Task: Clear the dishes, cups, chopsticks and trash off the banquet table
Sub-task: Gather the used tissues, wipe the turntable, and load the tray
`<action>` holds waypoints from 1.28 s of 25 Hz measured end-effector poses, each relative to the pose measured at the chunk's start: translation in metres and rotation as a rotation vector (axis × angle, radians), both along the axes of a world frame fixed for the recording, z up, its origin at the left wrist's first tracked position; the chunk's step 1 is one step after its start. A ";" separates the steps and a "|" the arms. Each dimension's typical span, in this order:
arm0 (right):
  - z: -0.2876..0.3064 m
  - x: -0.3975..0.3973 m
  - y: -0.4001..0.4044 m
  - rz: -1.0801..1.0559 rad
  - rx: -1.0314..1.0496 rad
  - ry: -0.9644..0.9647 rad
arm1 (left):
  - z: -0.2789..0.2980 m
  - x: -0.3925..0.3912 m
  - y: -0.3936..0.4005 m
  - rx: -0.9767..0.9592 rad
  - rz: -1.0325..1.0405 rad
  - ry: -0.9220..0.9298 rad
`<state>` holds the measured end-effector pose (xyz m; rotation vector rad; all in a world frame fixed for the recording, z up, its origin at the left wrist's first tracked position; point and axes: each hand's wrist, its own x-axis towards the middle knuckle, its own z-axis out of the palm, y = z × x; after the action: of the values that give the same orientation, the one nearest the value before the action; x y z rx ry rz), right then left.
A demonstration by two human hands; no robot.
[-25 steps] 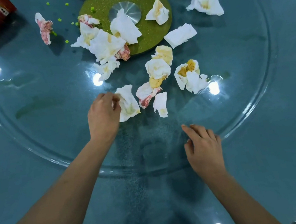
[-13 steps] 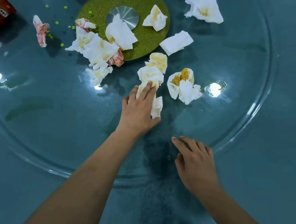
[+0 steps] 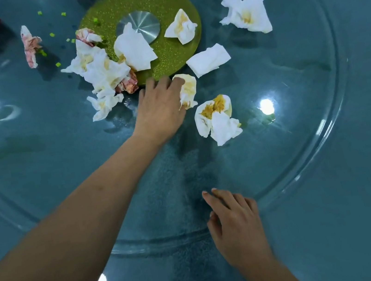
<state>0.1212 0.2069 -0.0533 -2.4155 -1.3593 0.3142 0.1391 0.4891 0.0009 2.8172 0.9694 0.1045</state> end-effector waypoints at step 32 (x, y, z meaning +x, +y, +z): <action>0.005 0.002 0.013 0.021 0.080 0.155 | -0.036 -0.010 -0.044 -0.229 0.058 0.035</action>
<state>0.1232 0.2197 -0.0483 -2.2621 -1.3046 0.4346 0.1295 0.4455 -0.0347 2.5910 1.0019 -0.0472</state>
